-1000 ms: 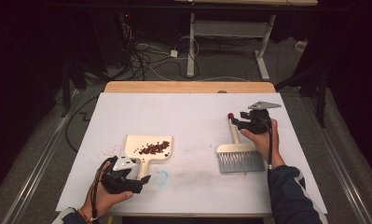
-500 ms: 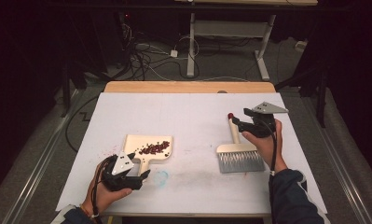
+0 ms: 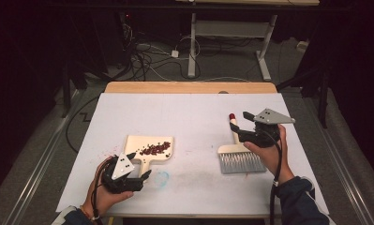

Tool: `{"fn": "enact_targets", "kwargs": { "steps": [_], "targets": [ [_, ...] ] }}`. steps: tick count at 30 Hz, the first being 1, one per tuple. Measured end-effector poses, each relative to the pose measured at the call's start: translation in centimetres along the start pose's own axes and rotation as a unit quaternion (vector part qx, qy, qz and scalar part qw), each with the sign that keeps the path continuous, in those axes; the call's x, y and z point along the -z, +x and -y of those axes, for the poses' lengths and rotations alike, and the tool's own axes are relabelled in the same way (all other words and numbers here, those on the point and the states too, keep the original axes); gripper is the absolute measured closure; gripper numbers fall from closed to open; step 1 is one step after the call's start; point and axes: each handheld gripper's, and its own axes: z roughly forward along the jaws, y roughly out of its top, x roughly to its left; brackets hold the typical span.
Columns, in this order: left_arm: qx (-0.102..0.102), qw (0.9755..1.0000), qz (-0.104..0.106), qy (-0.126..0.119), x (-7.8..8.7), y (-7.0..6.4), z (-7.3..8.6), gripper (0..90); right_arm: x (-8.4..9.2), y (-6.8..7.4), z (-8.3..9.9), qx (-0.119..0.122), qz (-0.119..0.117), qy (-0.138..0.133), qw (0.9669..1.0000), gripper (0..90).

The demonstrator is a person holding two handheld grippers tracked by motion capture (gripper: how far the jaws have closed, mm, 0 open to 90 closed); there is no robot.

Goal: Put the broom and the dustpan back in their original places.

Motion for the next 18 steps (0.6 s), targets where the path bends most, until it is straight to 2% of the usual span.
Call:
{"fn": "enact_targets", "kwargs": {
  "steps": [3,11,18],
  "targets": [
    [-0.001,1.0,0.002,-0.002,0.0,-0.1,0.0,21.2,0.4,0.6,0.0,0.01,0.009,0.0,0.9999,35.1],
    [-0.003,1.0,0.003,0.003,-0.1,-0.1,0.0,21.2,1.7,1.7,0.8,0.024,0.005,-0.017,0.9996,34.0],
    [-0.004,1.0,0.007,-0.001,-0.1,-0.1,0.0,21.2,3.6,2.2,2.1,0.031,0.007,-0.033,0.9989,32.9]
  ]
}}
